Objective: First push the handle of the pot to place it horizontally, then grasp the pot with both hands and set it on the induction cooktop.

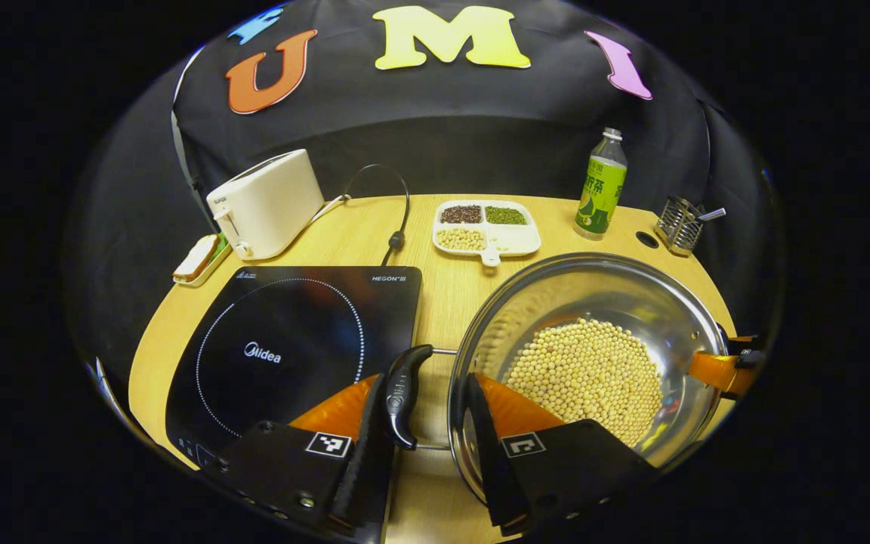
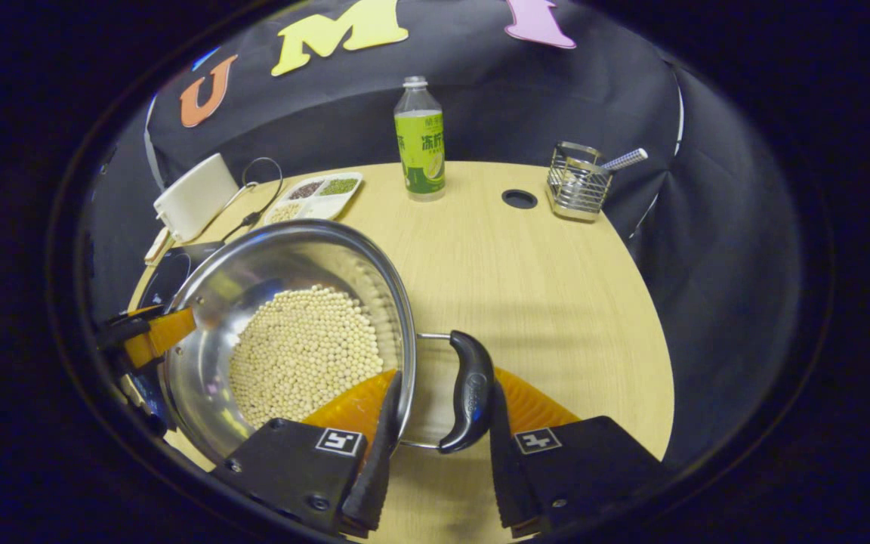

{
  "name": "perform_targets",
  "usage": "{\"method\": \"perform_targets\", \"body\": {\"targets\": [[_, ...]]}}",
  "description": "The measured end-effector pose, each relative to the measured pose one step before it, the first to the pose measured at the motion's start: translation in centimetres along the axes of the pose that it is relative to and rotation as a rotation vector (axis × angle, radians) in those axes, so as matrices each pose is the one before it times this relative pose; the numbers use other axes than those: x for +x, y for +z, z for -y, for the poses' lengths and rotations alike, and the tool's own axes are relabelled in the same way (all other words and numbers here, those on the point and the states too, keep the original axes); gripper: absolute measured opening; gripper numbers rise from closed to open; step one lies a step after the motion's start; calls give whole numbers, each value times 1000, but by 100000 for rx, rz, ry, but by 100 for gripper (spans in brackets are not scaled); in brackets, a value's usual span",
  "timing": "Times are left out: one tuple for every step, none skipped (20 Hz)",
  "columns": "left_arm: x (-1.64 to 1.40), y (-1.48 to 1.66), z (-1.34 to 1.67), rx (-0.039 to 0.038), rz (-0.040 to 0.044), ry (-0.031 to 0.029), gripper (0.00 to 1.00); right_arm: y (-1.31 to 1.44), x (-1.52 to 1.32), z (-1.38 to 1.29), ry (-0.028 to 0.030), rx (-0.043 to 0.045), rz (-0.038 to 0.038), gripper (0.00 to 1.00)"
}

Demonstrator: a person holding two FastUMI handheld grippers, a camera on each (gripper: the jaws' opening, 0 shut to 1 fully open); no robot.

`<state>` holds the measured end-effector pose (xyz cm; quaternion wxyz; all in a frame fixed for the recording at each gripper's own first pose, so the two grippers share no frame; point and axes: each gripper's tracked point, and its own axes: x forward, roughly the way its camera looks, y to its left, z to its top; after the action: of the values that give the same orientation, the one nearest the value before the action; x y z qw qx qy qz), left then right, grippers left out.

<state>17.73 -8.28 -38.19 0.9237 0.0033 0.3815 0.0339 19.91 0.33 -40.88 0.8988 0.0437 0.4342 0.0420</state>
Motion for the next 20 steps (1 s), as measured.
{"method": "perform_targets", "body": {"targets": [[-474,-112,-98,-851,-437,-501,55,-169,-520,4,236,989,-305,57],[-741,113,-1,280,878,-1093,55,145,-766,-4,-147,985,1660,57],[-486,192,-97,533,679,-1208,55,22,-808,-172,-663,143,1210,56],[-516,320,-172,253,981,-898,65,189,-768,-143,-782,-528,734,56],[-543,93,-222,-9,430,-709,55,105,-888,-247,-1038,66,1119,55],[-516,257,-400,235,312,-826,55,166,-853,-326,-1028,-105,879,58],[-509,328,-458,179,335,-990,55,94,-839,-510,-817,290,828,59],[-513,343,-658,105,930,-824,55,183,-800,-650,-427,382,1125,56],[-687,336,-675,192,816,-599,55,79,-765,-761,-338,382,1087,56],[-593,344,-866,329,554,-180,55,110,-653,-895,-136,283,683,56],[-562,354,-978,373,755,133,55,135,-641,-1011,176,637,738,56],[-540,338,-1166,554,1022,243,55,181,-500,-1107,438,286,742,56],[-475,392,-1007,571,460,336,55,150,-405,-1252,637,-2,624,56],[-499,119,-1197,111,747,544,55,150,-340,-1210,625,-223,175,56],[-351,168,-1218,-252,141,544,55,117,-200,-1051,428,269,495,56],[-224,152,-1264,-444,236,510,55,136,-220,-1163,520,-309,176,56],[-266,88,-1139,-226,61,415,55,66,-92,-1170,441,-408,172,56],[-193,141,-1091,-122,57,440,55,123,-140,-1140,444,-176,133,56],[-117,66,-1076,-272,-8,410,55,108,-70,-1052,358,-169,21,56],[-2,-22,-1011,-212,-35,414,55,65,9,-1062,224,4,-84,56]]}}
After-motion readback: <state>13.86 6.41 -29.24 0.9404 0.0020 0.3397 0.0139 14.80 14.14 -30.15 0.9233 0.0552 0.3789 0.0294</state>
